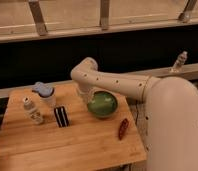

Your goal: Knock the eraser over

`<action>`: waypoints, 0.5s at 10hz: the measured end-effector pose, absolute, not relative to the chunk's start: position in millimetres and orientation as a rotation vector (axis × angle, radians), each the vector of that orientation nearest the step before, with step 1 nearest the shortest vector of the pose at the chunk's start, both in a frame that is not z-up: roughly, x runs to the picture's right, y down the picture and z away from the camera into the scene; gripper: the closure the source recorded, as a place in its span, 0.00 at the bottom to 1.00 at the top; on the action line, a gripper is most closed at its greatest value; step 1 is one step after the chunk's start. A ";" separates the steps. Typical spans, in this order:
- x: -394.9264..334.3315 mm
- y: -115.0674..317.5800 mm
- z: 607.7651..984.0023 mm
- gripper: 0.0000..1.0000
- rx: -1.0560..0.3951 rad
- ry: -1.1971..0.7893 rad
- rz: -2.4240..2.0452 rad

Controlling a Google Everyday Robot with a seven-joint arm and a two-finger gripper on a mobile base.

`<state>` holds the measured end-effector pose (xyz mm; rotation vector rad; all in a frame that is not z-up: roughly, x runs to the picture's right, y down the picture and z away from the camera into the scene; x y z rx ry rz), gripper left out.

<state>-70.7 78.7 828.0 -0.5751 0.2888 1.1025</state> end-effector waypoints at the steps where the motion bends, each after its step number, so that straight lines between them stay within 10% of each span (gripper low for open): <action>1: -80.0 101.2 818.2 1.00 -0.580 0.297 1.096; 5: -111.7 176.9 779.4 1.00 -0.597 0.346 1.069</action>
